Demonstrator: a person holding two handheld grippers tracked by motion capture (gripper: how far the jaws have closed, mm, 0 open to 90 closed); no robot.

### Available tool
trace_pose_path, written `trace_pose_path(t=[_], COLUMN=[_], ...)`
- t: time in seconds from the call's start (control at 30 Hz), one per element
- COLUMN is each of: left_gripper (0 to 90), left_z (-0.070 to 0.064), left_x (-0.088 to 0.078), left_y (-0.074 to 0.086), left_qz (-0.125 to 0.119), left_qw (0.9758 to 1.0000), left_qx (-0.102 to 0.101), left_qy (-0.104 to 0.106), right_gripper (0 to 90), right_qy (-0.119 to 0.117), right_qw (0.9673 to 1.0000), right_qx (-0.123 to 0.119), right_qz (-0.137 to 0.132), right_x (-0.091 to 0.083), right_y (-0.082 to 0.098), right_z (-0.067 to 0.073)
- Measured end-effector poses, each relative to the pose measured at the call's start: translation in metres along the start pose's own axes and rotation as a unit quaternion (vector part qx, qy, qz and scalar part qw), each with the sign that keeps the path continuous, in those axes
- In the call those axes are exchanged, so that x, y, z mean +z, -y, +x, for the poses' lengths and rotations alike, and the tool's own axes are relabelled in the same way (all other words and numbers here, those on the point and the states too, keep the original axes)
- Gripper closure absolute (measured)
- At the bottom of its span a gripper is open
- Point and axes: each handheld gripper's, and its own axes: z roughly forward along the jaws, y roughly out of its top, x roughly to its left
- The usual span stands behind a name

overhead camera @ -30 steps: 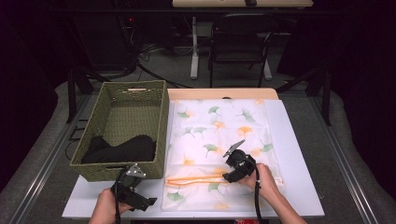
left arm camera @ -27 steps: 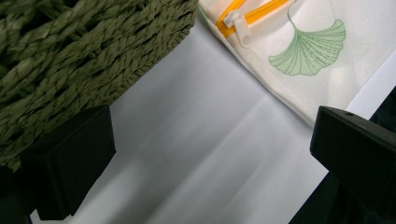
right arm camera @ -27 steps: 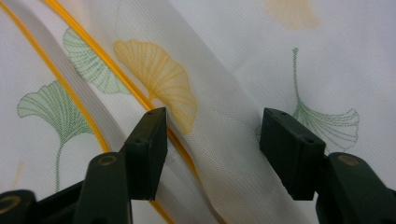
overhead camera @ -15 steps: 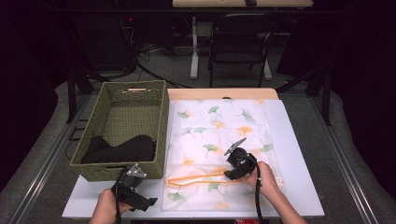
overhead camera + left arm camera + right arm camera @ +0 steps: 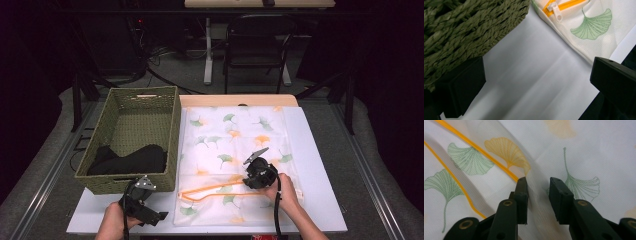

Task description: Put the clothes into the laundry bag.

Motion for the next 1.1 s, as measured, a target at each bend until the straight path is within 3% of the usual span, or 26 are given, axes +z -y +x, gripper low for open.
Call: trace_pose_path(t=[0.17,0.3,0.4,0.8,1.1], left_gripper=[0.2,0.2,0.2,0.3,0.3], left_z=[0.001,0.001,0.001,0.001,0.0], left_x=[0.0,0.0,0.0,0.0,-0.005], left_y=[0.0,0.0,0.0,0.0,0.0], left_qz=[0.001,0.003,0.002,-0.005,-0.021], left_qw=[1.0,1.0,1.0,0.9999,0.9993], left_qx=[-0.001,0.001,0.001,-0.001,0.02], left_qy=[0.001,0.001,0.001,0.009,0.022], right_gripper=[76.3,82.4,84.2,88.0,88.3], right_qy=[0.007,0.038,0.05,0.05,0.045], right_qw=[0.9999,0.9977,0.9963,0.997,0.9971], right_qx=[-0.009,-0.053,-0.068,-0.058,-0.05], right_qz=[0.002,0.015,0.016,-0.013,-0.035], right_x=[0.0,0.0,-0.001,-0.016,-0.025], right_y=[-0.002,-0.006,-0.008,-0.01,-0.012], right_z=[0.001,0.012,0.017,0.015,0.014])
